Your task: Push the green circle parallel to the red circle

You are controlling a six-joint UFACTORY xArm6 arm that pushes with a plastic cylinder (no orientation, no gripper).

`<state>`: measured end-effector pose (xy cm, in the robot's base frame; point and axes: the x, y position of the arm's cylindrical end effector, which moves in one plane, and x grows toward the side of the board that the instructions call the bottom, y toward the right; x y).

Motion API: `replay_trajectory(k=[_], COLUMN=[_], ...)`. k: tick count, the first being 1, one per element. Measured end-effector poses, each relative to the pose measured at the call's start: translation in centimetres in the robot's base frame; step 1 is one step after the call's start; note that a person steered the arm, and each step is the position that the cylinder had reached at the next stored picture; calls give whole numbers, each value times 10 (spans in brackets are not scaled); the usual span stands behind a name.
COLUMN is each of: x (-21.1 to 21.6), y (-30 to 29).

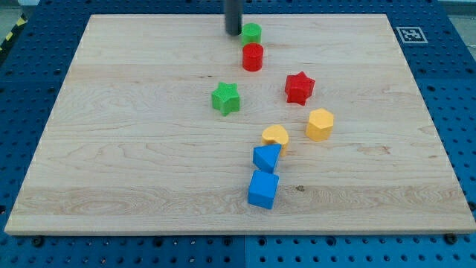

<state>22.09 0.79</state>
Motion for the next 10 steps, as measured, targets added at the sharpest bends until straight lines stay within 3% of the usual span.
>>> replay_trajectory(k=[1,2,3,8,10], x=[-13,15,35,35,68], y=[69,79,49,-3,-39])
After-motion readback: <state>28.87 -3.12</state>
